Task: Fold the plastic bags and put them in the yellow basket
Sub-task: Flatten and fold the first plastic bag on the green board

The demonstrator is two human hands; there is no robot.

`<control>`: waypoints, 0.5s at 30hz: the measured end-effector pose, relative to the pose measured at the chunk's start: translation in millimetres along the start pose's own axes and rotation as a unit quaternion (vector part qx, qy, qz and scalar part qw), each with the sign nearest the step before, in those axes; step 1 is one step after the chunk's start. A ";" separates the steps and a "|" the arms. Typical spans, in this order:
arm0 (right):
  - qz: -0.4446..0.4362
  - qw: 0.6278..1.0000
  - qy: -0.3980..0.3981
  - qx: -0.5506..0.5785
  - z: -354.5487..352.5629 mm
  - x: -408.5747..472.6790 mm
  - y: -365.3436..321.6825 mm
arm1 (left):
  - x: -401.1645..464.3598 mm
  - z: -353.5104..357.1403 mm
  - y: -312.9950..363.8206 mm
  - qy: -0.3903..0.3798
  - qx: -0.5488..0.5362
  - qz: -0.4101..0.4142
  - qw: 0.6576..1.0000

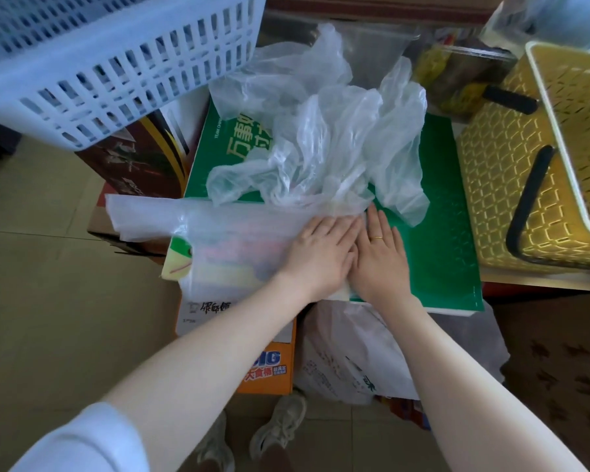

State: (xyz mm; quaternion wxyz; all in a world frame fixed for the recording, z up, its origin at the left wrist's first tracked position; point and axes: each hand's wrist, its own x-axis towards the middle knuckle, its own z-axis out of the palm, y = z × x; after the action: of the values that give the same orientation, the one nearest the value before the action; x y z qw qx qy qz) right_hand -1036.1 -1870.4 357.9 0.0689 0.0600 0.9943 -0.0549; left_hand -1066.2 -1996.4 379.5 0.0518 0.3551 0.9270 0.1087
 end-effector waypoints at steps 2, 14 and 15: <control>0.003 1.000 0.009 0.006 0.5 0.3 1.4 | -2.7 7.5 -6.9 -0.043 0.014 -0.035 0.998; 0.026 0.999 -0.019 -0.008 -4.7 -1.0 0.1 | -69.4 -8.2 -92.5 -0.019 0.074 -0.144 0.987; 0.028 0.999 -0.022 -0.010 -6.0 -1.4 -0.8 | -73.1 -9.6 -98.7 -0.016 0.079 -0.154 0.985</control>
State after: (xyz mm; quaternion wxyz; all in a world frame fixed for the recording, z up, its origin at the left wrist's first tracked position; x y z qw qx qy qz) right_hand -1035.7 -1870.7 364.1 0.0933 0.0856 0.9910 -0.0440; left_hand -1077.4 -2118.4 366.7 0.0544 0.2131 0.9753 0.0200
